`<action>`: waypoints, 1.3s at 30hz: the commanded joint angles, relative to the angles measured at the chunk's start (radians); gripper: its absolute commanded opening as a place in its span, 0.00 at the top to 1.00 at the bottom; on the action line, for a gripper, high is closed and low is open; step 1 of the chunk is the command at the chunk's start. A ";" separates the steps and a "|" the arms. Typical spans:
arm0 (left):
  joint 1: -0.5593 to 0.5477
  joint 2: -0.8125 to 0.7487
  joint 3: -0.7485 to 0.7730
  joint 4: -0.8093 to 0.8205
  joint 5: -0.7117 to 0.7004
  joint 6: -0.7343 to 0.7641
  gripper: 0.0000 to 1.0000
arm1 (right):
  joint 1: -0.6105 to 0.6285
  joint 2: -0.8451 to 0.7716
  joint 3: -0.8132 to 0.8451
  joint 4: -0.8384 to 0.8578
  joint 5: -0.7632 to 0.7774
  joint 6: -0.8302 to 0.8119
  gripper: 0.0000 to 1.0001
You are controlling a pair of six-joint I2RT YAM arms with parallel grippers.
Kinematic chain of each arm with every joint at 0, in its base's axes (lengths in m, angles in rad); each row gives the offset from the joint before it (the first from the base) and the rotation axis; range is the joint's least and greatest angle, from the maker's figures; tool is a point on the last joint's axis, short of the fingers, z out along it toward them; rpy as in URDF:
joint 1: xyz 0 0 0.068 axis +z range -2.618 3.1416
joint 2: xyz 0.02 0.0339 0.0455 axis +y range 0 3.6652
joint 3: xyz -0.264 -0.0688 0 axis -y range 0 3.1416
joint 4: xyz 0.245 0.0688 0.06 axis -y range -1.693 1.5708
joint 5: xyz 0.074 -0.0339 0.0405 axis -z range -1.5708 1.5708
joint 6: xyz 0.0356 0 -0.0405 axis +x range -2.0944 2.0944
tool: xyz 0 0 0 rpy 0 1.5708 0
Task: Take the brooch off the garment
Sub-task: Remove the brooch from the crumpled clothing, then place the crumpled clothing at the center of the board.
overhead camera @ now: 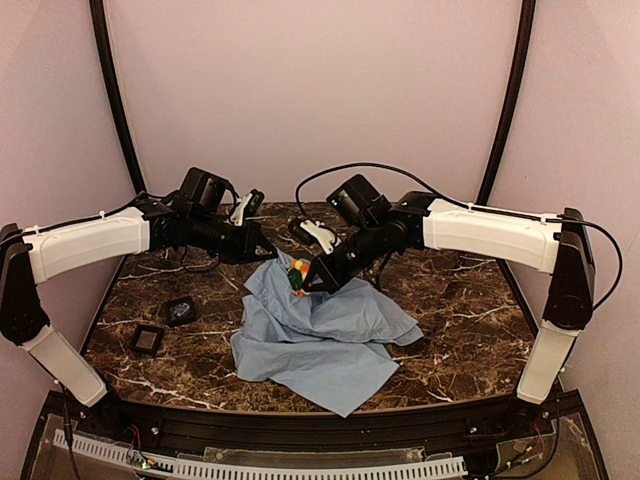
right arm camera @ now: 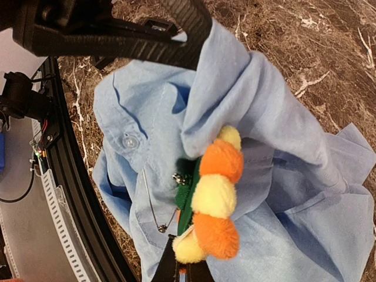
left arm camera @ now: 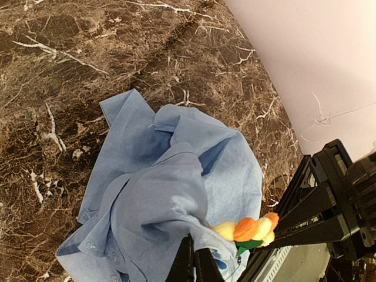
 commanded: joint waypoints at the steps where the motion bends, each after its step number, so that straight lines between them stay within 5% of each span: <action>1: 0.017 -0.048 -0.023 0.083 -0.024 -0.028 0.99 | 0.019 0.020 0.001 -0.039 0.003 0.006 1.00; 17: 0.099 -0.114 -0.098 -0.043 -0.250 -0.079 0.99 | -0.093 -0.117 -0.098 0.198 -0.037 0.250 1.00; 32: 0.211 0.114 0.100 -0.013 -0.353 0.011 0.90 | -0.180 -0.208 -0.143 0.362 -0.138 0.377 1.00; 34: 0.215 0.141 0.128 -0.040 -0.349 0.048 0.83 | -0.180 -0.212 -0.148 0.367 -0.139 0.380 1.00; 39: 0.215 0.143 0.168 -0.091 -0.428 0.080 0.27 | -0.182 -0.222 -0.166 0.400 -0.163 0.386 1.00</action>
